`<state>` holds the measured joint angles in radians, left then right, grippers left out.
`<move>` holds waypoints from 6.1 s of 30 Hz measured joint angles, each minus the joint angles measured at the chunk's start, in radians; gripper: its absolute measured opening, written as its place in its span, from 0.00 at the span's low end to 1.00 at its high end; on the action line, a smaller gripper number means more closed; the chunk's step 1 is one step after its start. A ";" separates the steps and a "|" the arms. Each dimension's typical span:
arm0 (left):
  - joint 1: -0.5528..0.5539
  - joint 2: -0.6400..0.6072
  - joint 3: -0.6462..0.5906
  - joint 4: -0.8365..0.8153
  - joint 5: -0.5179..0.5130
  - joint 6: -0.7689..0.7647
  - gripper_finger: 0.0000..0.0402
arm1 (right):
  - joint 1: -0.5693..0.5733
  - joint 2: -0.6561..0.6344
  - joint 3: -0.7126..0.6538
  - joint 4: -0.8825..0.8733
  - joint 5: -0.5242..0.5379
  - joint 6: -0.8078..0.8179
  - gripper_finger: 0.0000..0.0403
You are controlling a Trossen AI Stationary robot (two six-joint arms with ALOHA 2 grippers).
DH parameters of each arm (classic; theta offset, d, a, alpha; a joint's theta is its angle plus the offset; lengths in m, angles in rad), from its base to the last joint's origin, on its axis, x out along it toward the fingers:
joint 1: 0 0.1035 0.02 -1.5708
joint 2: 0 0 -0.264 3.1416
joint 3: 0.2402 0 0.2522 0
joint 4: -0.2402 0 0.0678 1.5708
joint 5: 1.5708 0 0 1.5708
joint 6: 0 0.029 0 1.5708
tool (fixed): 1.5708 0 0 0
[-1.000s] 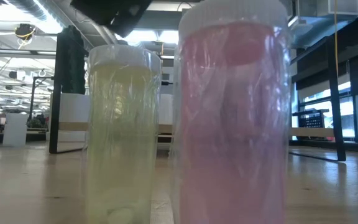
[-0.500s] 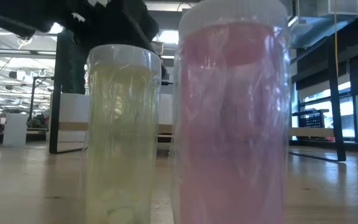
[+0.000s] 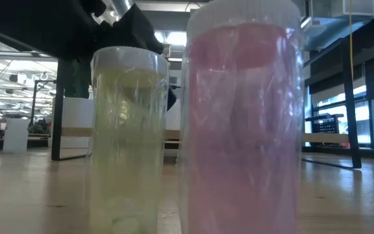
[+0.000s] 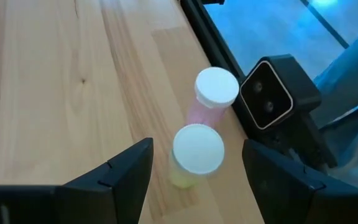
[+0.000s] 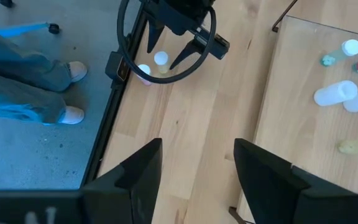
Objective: Pick and place medicine bottles onto shelf by color
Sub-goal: Put the left yellow pill bottle aligned with the other yellow pill bottle on the shelf
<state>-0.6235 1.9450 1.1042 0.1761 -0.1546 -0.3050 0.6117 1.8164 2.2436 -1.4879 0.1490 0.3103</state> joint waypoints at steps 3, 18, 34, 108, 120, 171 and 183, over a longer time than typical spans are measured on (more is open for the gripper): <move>0.000 0.000 0.000 0.007 -0.001 -0.003 0.60 | 0.000 0.000 0.000 0.000 0.000 0.000 0.50; 0.000 0.000 0.000 0.011 -0.063 0.001 0.60 | 0.000 0.000 0.000 0.001 0.000 0.002 0.50; -0.025 0.007 -0.001 0.003 -0.071 0.001 0.60 | 0.000 0.000 0.000 0.001 0.000 0.000 0.50; -0.010 0.018 -0.001 0.021 -0.072 0.019 0.29 | -0.001 0.000 0.000 0.002 0.017 0.000 0.50; -0.010 -0.111 0.000 -0.101 -0.185 0.027 0.29 | -0.001 0.000 0.000 0.001 0.016 0.000 0.50; 0.379 -0.178 0.336 -0.592 -0.351 -0.244 0.29 | 0.000 -0.011 0.000 -0.081 0.420 0.187 0.50; 0.345 -0.125 0.337 -0.556 -0.583 -0.434 0.29 | 0.000 -0.011 0.000 -0.080 0.450 0.209 0.50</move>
<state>-0.2785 1.8195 1.4410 -0.3803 -0.7380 -0.7393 0.6117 1.8050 2.2440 -1.5677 0.5985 0.5194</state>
